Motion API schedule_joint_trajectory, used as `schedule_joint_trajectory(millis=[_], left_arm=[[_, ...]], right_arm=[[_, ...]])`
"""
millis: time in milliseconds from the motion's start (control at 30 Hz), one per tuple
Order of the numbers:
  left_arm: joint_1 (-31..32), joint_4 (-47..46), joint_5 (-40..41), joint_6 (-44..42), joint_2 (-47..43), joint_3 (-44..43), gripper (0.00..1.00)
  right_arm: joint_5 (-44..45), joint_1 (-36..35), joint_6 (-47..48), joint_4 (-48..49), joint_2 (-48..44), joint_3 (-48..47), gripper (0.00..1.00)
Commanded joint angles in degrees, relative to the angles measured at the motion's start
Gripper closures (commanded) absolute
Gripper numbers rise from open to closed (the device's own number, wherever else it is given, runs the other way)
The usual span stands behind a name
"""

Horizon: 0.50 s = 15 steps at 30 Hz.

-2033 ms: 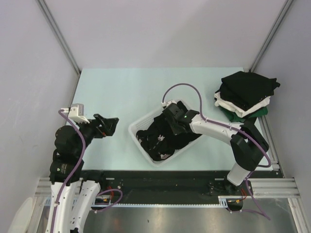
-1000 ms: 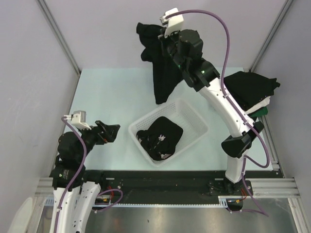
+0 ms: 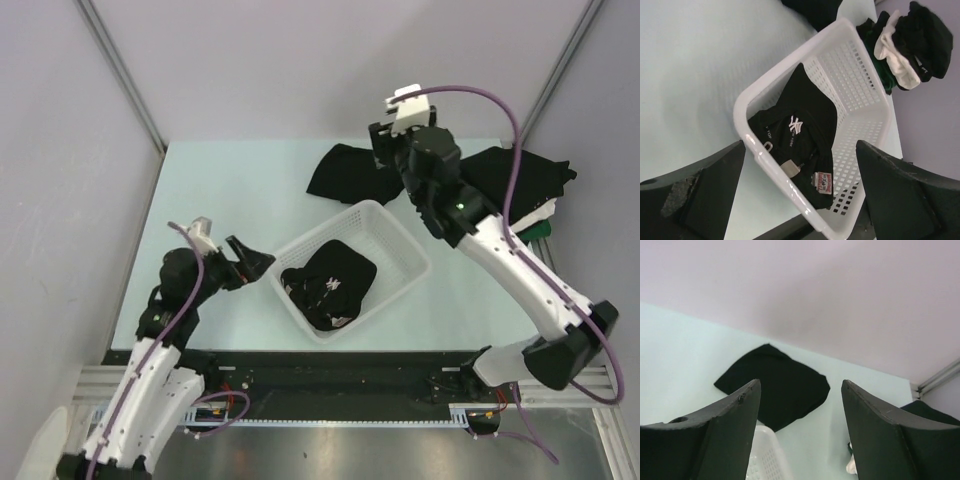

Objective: Fold and stack the t-shirts
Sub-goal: Move the tshirt to the center of the board

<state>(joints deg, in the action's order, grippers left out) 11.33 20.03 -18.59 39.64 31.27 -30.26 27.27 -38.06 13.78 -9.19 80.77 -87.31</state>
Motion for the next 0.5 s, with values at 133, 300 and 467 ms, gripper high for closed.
schedule_joint_trajectory(millis=[133, 300, 467], left_arm=[[15.4, -13.5, 12.2, 4.6, 24.3, -5.4, 0.13], [17.8, -11.8, 15.3, 2.8, 34.1, -11.6, 0.15], [17.8, -7.2, 18.0, 1.2, 37.0, -18.0, 0.13]], right_arm=[[1.6, 0.4, -3.8, -6.1, -6.2, 3.5, 0.31], [1.9, 0.9, -4.3, -8.3, -10.4, 5.7, 0.31], [2.0, 1.9, -4.3, -9.7, -14.9, 7.7, 0.31]])
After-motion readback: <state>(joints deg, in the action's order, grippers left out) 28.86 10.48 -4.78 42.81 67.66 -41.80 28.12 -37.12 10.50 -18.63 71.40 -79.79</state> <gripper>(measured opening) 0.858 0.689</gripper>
